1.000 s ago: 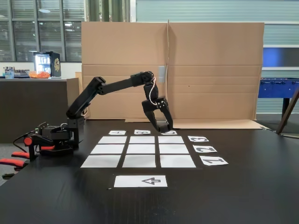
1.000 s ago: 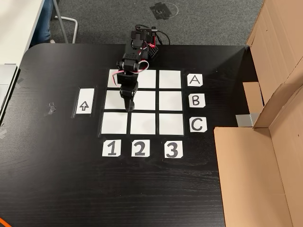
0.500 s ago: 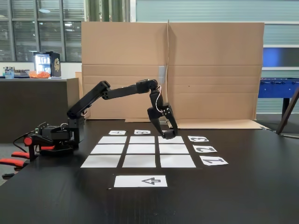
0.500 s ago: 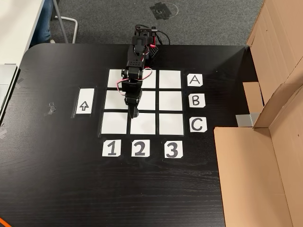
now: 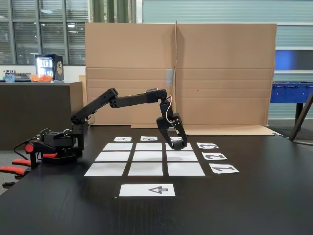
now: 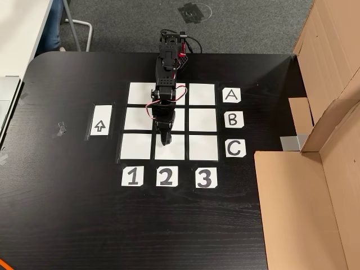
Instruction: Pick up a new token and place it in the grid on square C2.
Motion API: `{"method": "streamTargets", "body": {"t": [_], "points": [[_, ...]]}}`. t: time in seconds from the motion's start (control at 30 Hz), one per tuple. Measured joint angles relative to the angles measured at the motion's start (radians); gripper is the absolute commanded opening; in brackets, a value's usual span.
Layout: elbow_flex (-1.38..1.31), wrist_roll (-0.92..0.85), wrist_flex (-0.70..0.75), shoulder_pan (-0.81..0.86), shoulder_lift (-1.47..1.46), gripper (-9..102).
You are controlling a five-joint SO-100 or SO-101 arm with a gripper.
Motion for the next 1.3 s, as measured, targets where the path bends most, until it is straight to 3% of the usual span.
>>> {"method": "streamTargets", "body": {"t": [0.3, 0.57, 0.8, 1.3], "points": [[-0.005, 0.015, -0.003, -0.008, -0.011, 1], [-0.006, 0.015, -0.003, -0.008, -0.023, 21], [-0.006, 0.015, -0.003, -0.017, -0.028, 31], [0.123, 0.018, -0.094, -0.012, 0.066, 42]]}}
